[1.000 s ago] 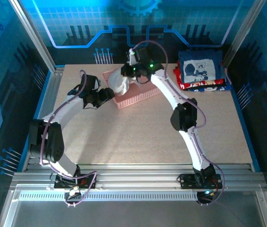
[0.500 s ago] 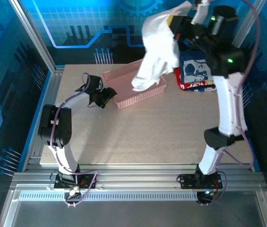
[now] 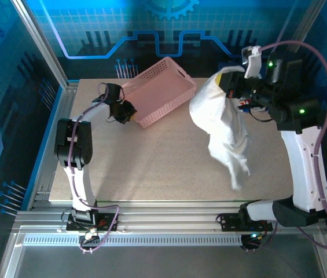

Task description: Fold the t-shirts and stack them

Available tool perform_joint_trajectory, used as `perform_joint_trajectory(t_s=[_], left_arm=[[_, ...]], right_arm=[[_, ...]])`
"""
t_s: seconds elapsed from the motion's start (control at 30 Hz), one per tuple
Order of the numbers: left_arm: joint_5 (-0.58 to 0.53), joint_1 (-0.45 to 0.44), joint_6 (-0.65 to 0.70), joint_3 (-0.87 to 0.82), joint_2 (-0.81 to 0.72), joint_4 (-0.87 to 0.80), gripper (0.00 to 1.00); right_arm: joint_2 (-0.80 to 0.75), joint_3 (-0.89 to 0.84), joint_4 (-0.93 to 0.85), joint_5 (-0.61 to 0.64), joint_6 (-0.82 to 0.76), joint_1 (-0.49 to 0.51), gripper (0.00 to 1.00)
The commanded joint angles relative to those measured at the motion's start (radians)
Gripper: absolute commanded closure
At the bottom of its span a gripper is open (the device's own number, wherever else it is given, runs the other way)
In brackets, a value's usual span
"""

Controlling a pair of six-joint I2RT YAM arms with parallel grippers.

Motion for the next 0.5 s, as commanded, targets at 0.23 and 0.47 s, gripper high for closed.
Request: perform_joint_trajectory(t_s=[0.23, 0.47], left_arm=[[-0.140, 0.258, -0.092, -0.251, -0.307, -0.040, 1.00], [-0.273, 0.389, -0.179, -0.342, -0.420, -0.062, 1.00]], right_arm=[[-0.012, -0.254, 0.128, 0.007, 0.048, 0.050, 1.00], [0.154, -0.218, 0.097, 0.058, 0.011, 0.180, 1.00]])
